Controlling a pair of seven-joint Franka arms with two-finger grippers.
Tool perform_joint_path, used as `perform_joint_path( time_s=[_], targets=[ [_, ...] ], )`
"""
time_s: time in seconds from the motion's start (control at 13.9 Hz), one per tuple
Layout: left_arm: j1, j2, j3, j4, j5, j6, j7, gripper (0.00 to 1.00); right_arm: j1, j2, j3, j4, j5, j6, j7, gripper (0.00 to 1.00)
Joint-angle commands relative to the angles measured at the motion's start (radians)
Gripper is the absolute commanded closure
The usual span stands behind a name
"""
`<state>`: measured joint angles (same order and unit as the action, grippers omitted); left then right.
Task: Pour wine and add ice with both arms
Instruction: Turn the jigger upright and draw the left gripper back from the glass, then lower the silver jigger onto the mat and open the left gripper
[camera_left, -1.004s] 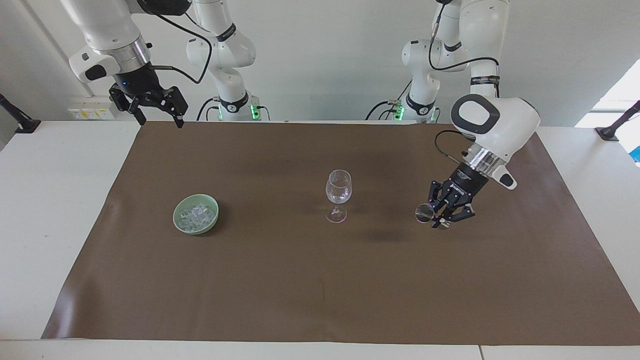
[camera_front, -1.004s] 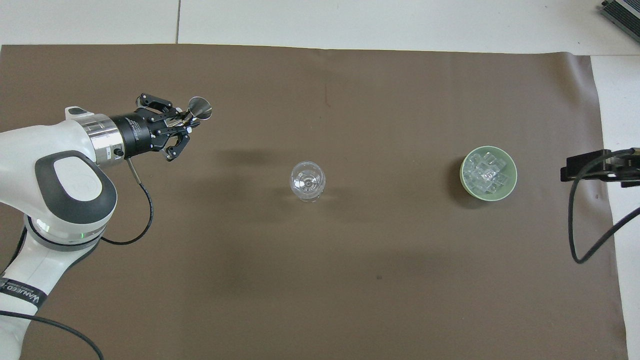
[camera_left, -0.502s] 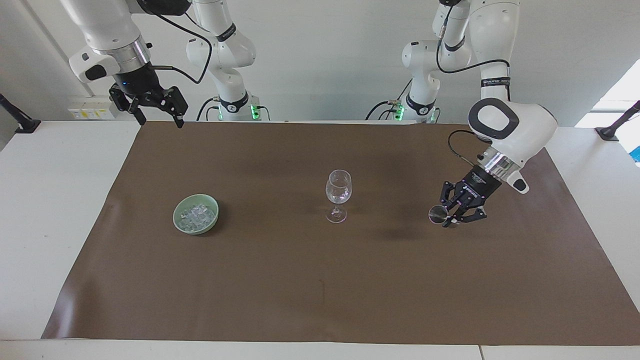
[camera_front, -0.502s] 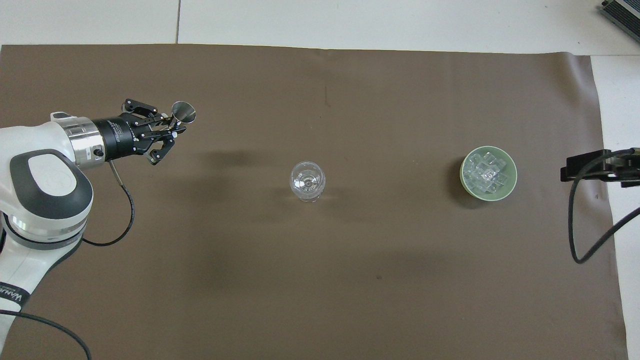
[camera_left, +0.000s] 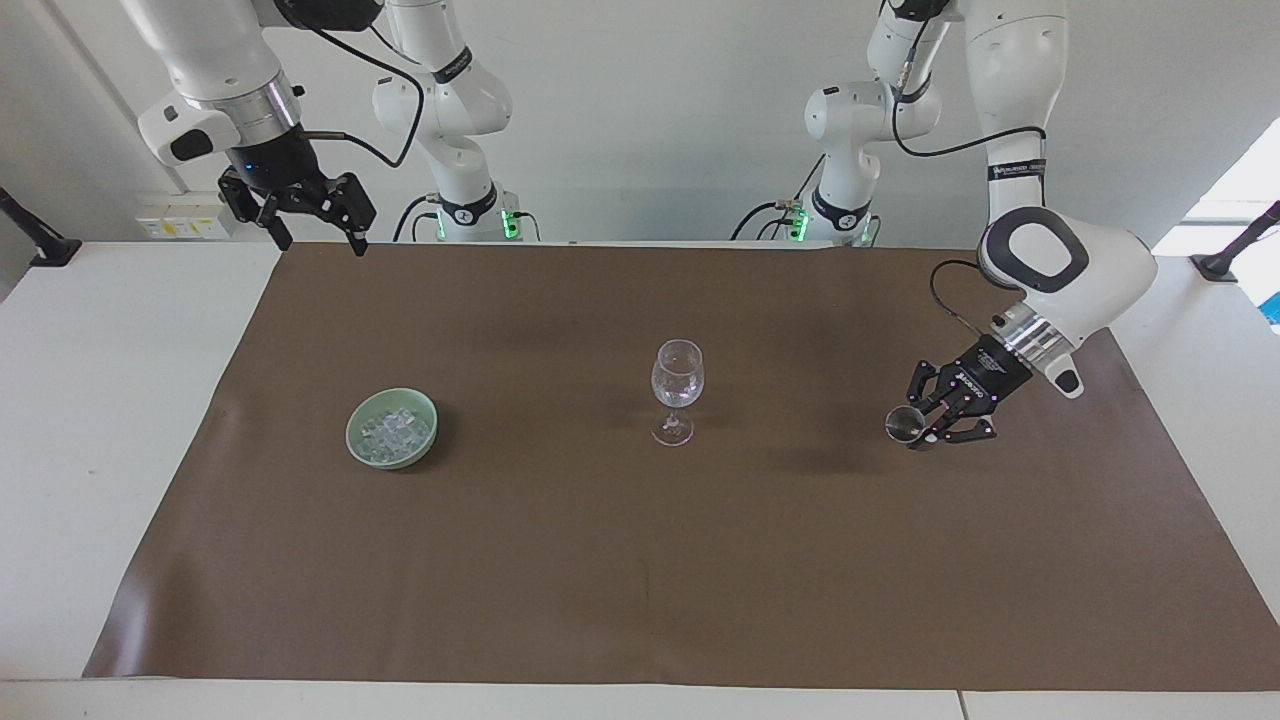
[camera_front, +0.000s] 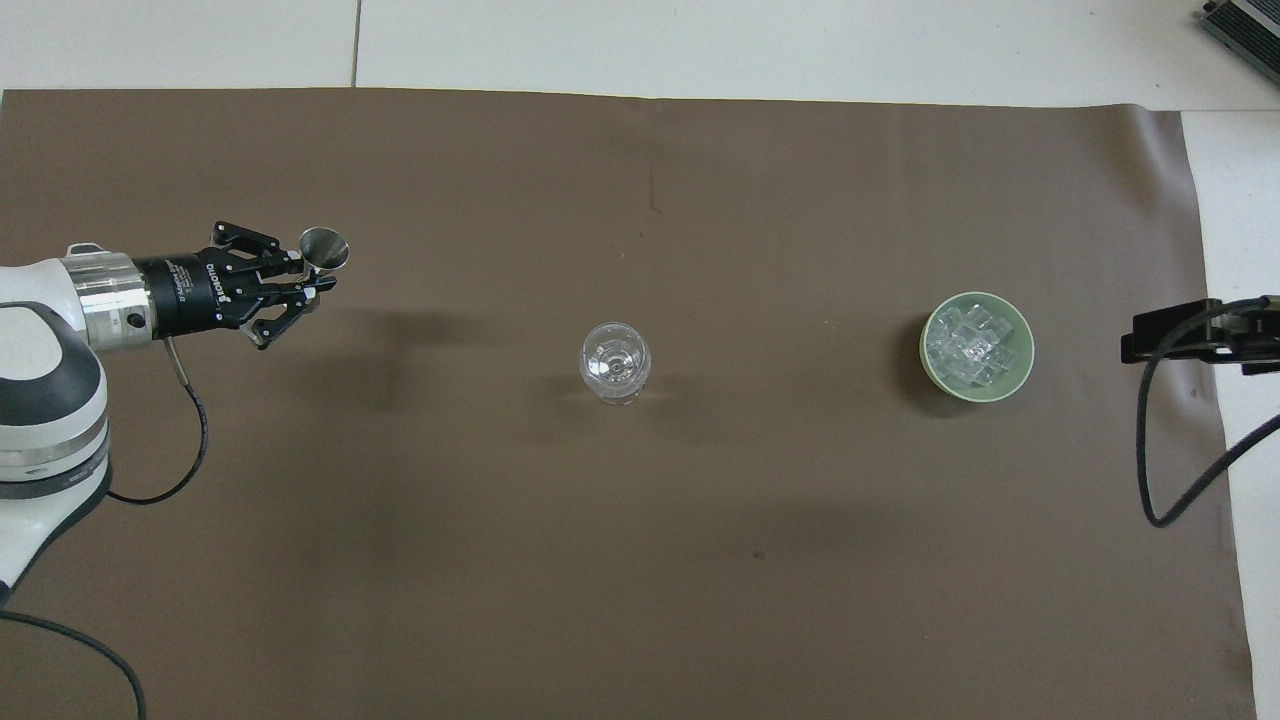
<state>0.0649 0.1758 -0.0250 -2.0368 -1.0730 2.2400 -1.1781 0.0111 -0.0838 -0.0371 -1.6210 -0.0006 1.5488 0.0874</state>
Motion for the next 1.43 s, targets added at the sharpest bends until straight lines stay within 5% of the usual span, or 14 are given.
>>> perform_joint_path(
  time_s=[0.0, 1.36],
  targets=[
    [0.045, 0.01, -0.009, 0.01, -0.033, -0.086, 0.108, 1.0, 0.0, -0.016, 0.0, -0.011, 0.008, -0.012, -0.02, 0.0],
    [0.3, 0.128, -0.009, -0.022, -0.211, -0.394, 0.558, 1.0, -0.002, -0.016, 0.0, -0.011, 0.008, -0.012, -0.02, 0.0]
  ],
)
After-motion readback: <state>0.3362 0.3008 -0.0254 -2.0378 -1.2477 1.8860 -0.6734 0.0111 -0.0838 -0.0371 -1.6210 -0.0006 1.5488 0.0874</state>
